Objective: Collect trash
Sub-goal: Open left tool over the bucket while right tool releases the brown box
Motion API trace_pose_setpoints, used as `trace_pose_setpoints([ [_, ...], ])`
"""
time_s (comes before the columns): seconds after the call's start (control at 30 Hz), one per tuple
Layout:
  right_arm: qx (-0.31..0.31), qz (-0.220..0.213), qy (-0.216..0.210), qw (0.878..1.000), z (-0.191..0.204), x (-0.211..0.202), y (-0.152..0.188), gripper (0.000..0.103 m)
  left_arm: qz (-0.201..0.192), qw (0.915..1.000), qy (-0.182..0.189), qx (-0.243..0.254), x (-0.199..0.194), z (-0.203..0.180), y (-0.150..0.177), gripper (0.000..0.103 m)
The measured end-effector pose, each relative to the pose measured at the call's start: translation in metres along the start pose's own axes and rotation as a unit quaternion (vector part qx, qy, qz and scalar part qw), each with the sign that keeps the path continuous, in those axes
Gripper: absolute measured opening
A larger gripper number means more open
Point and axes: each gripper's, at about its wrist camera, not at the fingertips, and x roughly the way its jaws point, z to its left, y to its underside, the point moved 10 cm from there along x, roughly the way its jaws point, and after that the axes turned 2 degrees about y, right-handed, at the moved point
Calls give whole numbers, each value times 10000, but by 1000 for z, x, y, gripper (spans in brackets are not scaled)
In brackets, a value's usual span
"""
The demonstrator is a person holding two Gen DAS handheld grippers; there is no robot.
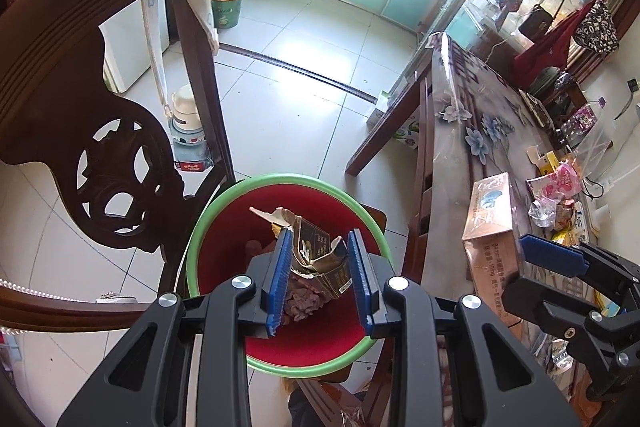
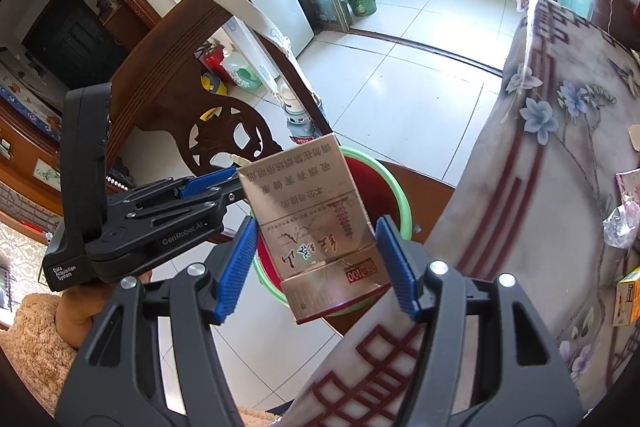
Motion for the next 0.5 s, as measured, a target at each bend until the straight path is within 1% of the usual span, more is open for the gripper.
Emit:
trace_pose_setpoints([
  [0.03,43,-1,-15,10000,-1,1,0,72,3,10000,-78,-43,1,3,0,33],
  [0.07,84,-7,-21,10000,-2,1,-1,77,8,9998,-158,-77,1,6,-1,49],
  [0.1,137,-38,-22,9999,-3,0,-2,79,-20,9997,-195,-115,0,9,-2,57],
  [0.17,180,-89,-33,9998,-4,-3,-3,79,-66,9998,-131,-147,-3,9,-3,57],
  [0.37,111,-141,22,9998,-6,-13,-1,79,-86,9998,-169,-32,-7,2,-5,57],
  [0.5,64,-229,79,9997,-9,-24,0,79,-94,9999,-87,94,-12,-9,-4,57],
])
